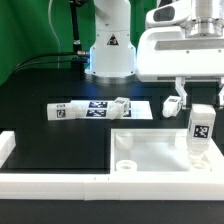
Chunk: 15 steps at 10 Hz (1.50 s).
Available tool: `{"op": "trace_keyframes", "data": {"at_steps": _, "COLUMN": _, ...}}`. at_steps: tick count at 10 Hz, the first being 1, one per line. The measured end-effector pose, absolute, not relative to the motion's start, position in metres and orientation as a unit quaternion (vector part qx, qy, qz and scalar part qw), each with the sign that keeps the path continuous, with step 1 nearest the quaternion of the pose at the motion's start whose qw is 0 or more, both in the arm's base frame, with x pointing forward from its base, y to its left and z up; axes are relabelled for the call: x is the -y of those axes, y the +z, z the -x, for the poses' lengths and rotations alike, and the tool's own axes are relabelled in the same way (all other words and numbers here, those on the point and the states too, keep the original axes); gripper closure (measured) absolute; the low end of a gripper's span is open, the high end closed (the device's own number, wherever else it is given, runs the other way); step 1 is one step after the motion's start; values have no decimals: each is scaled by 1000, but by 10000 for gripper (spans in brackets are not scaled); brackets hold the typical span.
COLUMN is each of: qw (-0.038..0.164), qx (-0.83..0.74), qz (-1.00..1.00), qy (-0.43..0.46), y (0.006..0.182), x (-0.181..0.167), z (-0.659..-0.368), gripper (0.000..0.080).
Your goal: Assemble one leg
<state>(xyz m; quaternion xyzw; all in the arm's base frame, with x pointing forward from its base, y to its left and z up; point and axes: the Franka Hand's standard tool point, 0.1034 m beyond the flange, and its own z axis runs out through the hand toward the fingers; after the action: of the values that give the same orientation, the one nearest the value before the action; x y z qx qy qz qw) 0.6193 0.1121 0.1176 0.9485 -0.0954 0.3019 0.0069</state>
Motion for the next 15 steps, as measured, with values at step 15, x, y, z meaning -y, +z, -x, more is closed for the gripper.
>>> {"op": "trace_keyframes", "data": {"at_steps": 15, "qw": 13, "qx": 78, "qz": -945, "qy": 316, "y": 102, "x": -120, "z": -624, "gripper": 515}}
